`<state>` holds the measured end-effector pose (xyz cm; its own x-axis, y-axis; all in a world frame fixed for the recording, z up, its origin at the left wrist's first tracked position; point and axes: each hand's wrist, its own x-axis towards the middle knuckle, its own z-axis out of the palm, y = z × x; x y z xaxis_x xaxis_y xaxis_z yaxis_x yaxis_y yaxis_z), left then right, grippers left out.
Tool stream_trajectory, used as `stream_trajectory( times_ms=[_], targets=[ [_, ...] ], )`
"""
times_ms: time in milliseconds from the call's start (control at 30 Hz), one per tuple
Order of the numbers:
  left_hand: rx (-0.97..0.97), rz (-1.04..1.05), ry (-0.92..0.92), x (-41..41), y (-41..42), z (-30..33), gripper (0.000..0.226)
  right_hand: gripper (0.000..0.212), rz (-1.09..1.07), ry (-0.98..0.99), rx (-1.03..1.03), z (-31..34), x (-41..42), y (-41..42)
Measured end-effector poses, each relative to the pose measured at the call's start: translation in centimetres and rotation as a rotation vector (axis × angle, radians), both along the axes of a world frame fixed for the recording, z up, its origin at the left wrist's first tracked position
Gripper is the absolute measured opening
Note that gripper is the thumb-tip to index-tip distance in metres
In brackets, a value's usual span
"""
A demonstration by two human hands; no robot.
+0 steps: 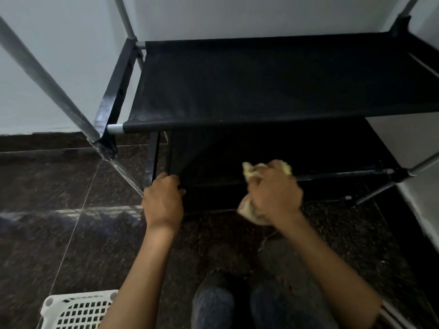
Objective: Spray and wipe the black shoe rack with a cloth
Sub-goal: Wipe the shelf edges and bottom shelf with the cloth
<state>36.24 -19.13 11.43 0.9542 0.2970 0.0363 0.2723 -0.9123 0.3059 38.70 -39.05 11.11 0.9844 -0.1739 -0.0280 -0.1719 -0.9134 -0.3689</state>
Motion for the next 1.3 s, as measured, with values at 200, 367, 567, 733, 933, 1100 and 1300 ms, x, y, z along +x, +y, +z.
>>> stream_trajectory(
  times_ms=[200, 367, 567, 733, 933, 1100, 1300],
  targets=[
    [0.179, -0.049, -0.043, 0.0, 0.0, -0.1, 0.010, 0.045, 0.078, 0.273, -0.162, 2.7, 2.5, 0.8],
    [0.211, -0.037, -0.018, 0.1, -0.1, 0.2, 0.011, 0.044, 0.315, 0.263, -0.048, 2.8, 2.6, 5.2],
    [0.206, -0.017, -0.008, 0.2, 0.2, 0.1, 0.013, 0.062, -0.086, 0.426, -0.099, 3.2, 4.6, -4.5],
    [0.237, -0.043, -0.027, 0.0, 0.2, -0.1, 0.011, 0.053, -0.053, 0.481, -0.178, 4.2, 5.5, -4.8],
    [0.245, -0.032, -0.017, 0.0, 0.0, 0.0, 0.012, 0.043, 0.392, 0.285, -0.064, 3.3, 2.2, 5.7],
    [0.210, -0.021, -0.027, 0.1, 0.2, -0.1, 0.011, 0.051, 0.151, 0.488, -0.055, 4.0, 5.1, 0.3],
    [0.201, -0.023, -0.049, 0.0, 0.0, -0.4, 0.010, 0.053, 0.105, 0.632, -0.025, 4.7, 6.6, -2.6]
  ],
)
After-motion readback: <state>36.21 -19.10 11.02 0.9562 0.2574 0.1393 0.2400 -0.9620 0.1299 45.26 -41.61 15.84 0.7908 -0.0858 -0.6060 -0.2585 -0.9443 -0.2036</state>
